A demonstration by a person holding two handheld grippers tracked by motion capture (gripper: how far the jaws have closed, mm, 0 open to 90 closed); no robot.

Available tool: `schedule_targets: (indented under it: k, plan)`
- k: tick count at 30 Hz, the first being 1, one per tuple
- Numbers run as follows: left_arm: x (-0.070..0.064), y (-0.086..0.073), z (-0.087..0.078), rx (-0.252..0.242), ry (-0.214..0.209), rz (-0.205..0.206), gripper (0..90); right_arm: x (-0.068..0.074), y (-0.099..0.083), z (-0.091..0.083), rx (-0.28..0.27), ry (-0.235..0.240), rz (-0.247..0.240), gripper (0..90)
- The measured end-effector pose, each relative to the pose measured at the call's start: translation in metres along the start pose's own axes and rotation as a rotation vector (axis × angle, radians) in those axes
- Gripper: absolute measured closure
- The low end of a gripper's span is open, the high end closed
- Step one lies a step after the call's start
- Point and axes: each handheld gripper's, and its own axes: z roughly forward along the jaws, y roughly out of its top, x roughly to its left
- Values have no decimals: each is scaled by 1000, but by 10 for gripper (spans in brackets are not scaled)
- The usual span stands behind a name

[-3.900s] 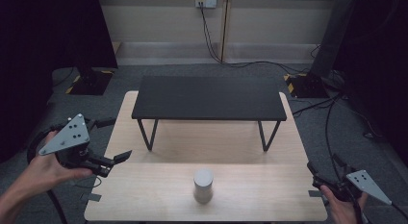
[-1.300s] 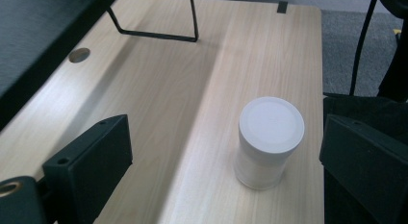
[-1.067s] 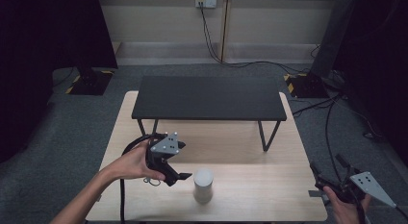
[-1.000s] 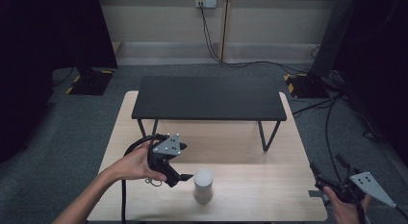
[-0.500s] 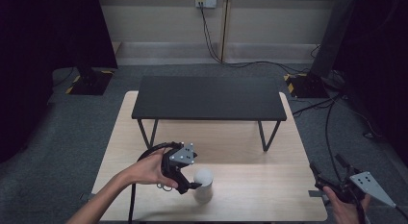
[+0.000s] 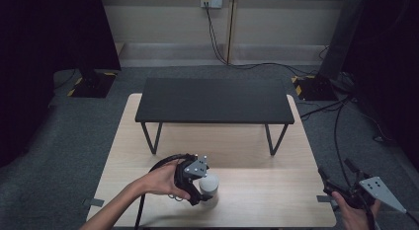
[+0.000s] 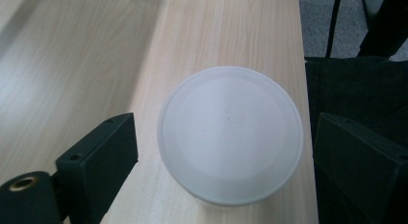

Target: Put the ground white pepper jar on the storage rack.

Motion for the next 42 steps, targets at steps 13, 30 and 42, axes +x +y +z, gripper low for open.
schedule_targets:
  k: [13,30,42]
  plan:
    - [7,1,7,27,-27,2,331,-1,-1,0,-1,-1,-1,72]
    - [7,6,-6,9,-10,-13,334,0,-1,1,4,4,1,73]
    - [11,41,-65,-27,72,-76,335,0,-1,2,7,9,3,75]
